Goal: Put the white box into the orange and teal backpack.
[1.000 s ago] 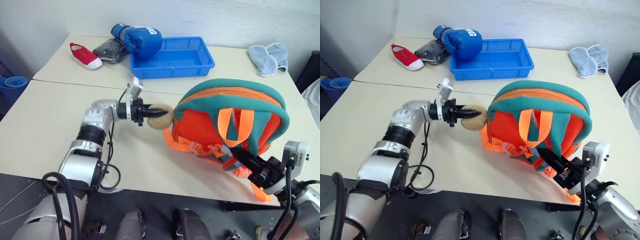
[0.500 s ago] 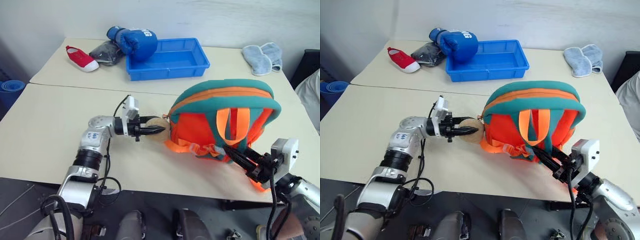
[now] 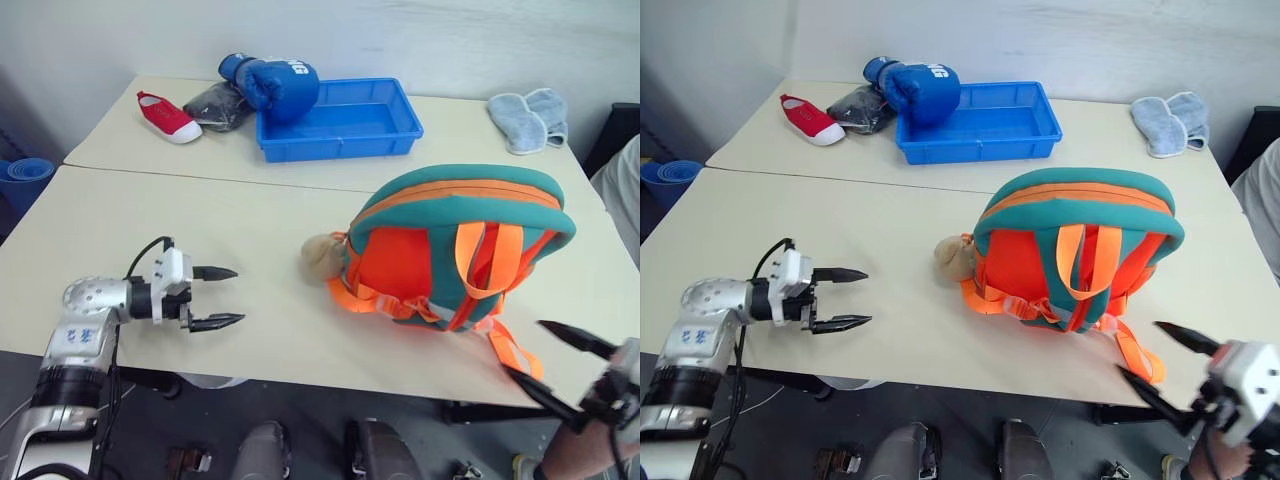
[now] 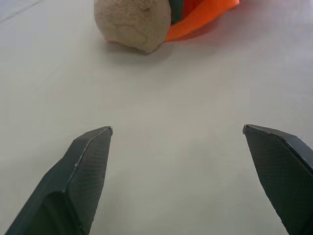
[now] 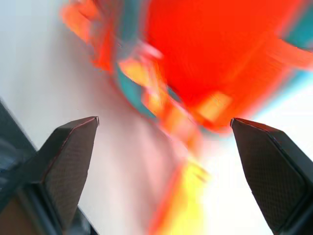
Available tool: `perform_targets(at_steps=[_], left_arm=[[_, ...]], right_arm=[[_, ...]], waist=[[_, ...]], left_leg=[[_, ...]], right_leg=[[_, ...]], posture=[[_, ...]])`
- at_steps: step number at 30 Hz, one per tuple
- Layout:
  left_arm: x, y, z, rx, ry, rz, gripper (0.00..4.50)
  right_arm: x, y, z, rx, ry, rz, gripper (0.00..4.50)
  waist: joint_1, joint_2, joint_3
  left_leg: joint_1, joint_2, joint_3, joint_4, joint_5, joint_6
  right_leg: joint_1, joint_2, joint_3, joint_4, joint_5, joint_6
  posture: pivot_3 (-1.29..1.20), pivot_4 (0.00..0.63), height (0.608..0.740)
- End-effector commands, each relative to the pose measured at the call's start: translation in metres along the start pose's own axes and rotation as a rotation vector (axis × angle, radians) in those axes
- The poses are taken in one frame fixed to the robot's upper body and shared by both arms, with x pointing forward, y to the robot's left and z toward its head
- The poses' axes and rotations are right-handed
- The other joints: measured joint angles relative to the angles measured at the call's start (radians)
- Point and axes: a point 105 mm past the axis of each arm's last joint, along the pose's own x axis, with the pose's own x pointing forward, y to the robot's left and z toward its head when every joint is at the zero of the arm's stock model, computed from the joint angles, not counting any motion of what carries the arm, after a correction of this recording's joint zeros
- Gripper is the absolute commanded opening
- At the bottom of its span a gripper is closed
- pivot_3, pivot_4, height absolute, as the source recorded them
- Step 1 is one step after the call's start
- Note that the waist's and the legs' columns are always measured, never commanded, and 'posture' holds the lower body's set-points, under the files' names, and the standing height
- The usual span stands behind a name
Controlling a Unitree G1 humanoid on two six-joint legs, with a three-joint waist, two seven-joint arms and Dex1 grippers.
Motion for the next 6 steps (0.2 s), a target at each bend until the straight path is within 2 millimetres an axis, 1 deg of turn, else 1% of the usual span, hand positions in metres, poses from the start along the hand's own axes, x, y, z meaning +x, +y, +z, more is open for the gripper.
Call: perform_targets(at_steps=[1, 4, 5, 6], left_arm=[[-0.012, 0.001, 0.004, 0.082, 0.024, 0.064, 4.5], [-0.012, -0.003, 0.005, 0.062, 0.009, 0.08, 4.5], [-0.013, -0.01, 0.005, -0.005, 0.009, 0.039, 4.5], [-0.014, -0.017, 0.0, -0.041, 0.054, 0.01, 4.5]], right_arm=[[-0.007, -0.02, -0.002, -0.096, 0.016, -0.016, 4.43], [-0.002, -0.024, -0.006, -0.119, 0.032, 0.02, 4.43], [0.001, -0.022, -0.009, -0.13, 0.046, 0.051, 4.43], [0.004, -0.02, -0.011, -0.128, 0.05, 0.07, 4.43]], waist=[[-0.004, 0.0, 0.0], [-0.004, 0.002, 0.0], [-0.004, 0.003, 0.0], [-0.004, 0.003, 0.0]], left_leg=[[0.001, 0.0, 0.0, -0.003, 0.001, -0.001], [0.004, 0.0, 0.0, -0.008, 0.004, -0.002], [0.004, 0.001, 0.0, -0.009, 0.006, -0.001], [0.004, 0.001, 0.0, -0.01, 0.006, -0.002]], right_leg=[[0.0, 0.0, 0.0, -0.001, 0.0, -0.001], [-0.001, 0.001, -0.001, 0.0, -0.002, -0.004], [-0.002, 0.001, -0.001, 0.001, -0.002, -0.006], [-0.003, 0.002, -0.001, 0.002, -0.003, -0.007]], posture=[[0.0, 0.15, 0.74], [0.0, 0.15, 0.74], [0.0, 0.15, 0.74], [0.0, 0.15, 0.74]])
